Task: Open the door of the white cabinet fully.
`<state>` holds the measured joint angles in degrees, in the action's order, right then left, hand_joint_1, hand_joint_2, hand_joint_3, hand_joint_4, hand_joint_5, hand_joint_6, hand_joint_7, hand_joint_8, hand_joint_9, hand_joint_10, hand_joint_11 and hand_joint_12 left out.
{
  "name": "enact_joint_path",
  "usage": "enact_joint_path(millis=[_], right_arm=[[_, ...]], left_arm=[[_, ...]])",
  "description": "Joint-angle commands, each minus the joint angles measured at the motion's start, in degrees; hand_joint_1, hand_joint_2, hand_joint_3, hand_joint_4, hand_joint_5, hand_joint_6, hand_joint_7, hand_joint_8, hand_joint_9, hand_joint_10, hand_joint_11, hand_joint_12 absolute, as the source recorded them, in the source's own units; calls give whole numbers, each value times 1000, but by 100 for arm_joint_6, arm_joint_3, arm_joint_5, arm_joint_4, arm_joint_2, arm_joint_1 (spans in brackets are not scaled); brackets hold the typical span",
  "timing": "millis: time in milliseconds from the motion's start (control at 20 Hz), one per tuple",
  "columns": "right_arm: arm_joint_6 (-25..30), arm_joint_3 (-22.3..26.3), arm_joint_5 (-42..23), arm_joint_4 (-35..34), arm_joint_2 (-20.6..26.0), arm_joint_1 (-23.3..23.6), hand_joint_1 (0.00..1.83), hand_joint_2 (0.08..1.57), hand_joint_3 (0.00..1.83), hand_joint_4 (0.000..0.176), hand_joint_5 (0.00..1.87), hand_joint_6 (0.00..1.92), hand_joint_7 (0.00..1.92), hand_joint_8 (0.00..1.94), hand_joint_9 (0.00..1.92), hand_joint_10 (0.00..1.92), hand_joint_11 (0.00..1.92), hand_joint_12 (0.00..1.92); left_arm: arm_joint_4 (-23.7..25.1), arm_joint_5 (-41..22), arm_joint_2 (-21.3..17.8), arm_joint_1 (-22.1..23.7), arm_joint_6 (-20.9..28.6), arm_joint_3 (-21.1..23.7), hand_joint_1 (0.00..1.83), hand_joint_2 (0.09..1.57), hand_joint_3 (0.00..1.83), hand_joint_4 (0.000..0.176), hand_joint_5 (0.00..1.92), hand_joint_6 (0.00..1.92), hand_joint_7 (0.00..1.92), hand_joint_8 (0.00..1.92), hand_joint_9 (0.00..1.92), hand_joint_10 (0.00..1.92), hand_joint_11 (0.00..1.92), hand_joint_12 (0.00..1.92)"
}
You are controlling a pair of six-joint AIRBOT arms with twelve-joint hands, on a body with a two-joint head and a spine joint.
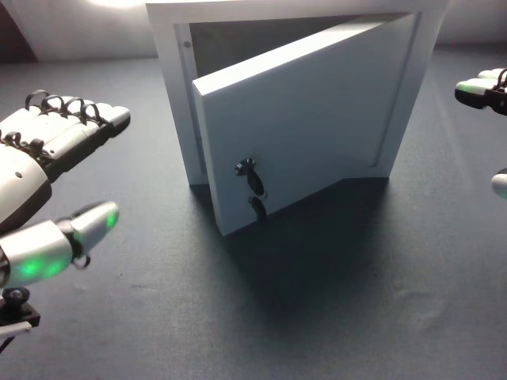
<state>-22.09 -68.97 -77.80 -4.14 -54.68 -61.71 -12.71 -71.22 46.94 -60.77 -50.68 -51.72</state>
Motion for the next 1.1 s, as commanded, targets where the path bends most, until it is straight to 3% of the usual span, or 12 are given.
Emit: enact_joint_path(millis=[0, 100, 500, 650, 1050], right_arm=[[53, -34, -676, -146, -12, 2, 654, 1315, 5, 0, 288, 2, 279, 1, 198, 3, 117, 152], [53, -34, -671, -146, -15, 2, 639, 1318, 1, 0, 287, 1, 272, 0, 196, 0, 122, 129], [53, -39, -659, -146, -25, 2, 611, 1331, 2, 0, 283, 1, 257, 0, 203, 0, 171, 69], [53, -43, -653, -146, -29, 2, 592, 1335, 3, 0, 283, 0, 266, 3, 211, 2, 172, 62], [53, -51, -631, -148, -38, 2, 587, 1335, 0, 0, 297, 5, 283, 7, 212, 4, 175, 47]], left_arm=[[9, -709, -5, 47, 32, -29, 13, 1481, 17, 0, 93, 2, 123, 3, 100, 8, 0, 280], [31, -705, 2, 48, 56, -29, 0, 1476, 5, 0, 79, 3, 101, 1, 83, 2, 0, 246], [379, -446, 273, 408, 198, -181, 54, 1462, 0, 0, 144, 5, 170, 5, 166, 9, 0, 426], [480, -387, 361, 537, 224, -227, 90, 1464, 0, 0, 124, 1, 131, 0, 115, 1, 0, 313], [742, -291, 610, 863, 308, -345, 120, 1486, 3, 0, 119, 2, 130, 0, 158, 2, 0, 599]])
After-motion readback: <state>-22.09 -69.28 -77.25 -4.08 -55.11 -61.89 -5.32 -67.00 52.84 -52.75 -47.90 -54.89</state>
